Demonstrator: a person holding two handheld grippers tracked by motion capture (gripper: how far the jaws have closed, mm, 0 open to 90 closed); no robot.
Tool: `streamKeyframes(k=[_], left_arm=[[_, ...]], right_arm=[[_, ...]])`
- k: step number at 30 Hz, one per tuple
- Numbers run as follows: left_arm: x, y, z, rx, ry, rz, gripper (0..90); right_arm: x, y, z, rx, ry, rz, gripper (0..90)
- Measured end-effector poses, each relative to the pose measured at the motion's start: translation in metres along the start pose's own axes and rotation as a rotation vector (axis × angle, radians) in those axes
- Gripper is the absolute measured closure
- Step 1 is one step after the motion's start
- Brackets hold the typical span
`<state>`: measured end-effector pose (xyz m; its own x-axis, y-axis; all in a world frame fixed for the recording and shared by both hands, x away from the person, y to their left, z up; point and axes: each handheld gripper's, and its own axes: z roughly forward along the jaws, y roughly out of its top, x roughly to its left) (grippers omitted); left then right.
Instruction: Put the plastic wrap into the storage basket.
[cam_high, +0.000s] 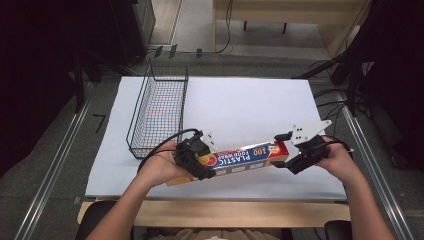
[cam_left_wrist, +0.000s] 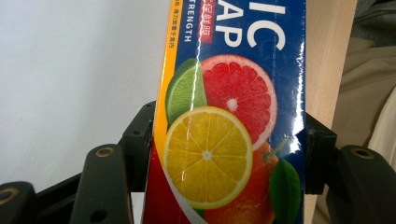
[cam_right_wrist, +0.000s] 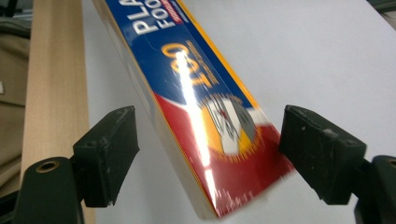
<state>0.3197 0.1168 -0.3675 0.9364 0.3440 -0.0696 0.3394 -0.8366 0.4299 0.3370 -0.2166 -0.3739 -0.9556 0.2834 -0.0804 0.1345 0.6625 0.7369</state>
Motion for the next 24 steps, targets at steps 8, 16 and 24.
streamKeyframes(k=[8, 16, 24], left_arm=[[0.004, -0.004, -0.011, -0.011, 0.014, -0.021, 39.0], [0.009, -0.008, -0.028, -0.043, 0.032, -0.058, 39.0], [0.017, -0.016, -0.044, -0.089, 0.072, -0.111, 39.0]], right_arm=[[-0.013, -0.016, -0.006, 0.004, -0.072, 0.044, 20.2], [-0.018, -0.027, 0.007, 0.01, -0.056, 0.116, 19.2], [-0.015, -0.029, 0.037, 0.07, -0.083, 0.129, 19.2]])
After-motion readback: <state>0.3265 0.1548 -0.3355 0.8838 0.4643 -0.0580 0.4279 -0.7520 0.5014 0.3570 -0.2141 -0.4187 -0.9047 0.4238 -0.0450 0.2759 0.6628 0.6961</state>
